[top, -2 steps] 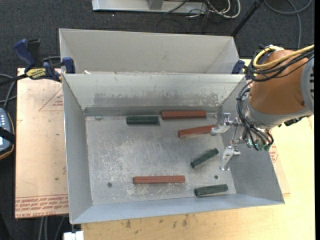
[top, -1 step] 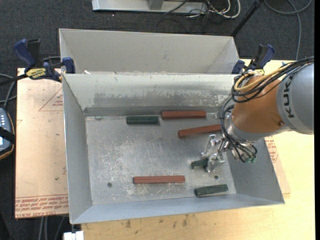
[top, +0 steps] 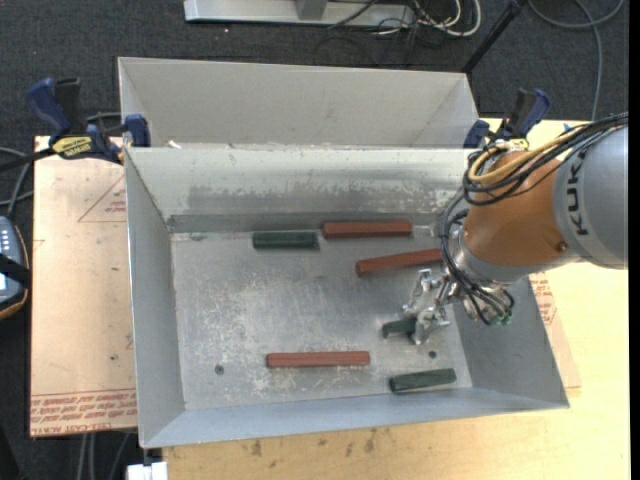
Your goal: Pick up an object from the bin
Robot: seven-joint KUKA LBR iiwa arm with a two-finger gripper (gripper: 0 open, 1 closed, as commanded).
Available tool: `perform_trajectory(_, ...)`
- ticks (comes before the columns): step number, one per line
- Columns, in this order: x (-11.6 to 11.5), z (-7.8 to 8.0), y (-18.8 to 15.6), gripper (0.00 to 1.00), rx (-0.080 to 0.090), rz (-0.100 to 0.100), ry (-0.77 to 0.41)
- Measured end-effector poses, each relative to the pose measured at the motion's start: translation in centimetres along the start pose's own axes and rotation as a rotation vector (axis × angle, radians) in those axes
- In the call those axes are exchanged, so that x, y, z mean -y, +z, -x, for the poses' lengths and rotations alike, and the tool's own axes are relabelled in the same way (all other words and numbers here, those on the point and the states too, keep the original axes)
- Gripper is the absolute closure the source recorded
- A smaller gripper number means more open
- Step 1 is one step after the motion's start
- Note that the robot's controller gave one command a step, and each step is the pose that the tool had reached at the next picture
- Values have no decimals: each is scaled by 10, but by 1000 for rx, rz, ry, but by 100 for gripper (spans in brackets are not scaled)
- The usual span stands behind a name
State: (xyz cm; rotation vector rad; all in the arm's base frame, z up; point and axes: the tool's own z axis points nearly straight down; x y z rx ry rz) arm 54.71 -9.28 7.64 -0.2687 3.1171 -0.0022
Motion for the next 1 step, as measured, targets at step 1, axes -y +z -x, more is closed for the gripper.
perform_trajectory(1,10,-10,-133,100,-10,2,10)
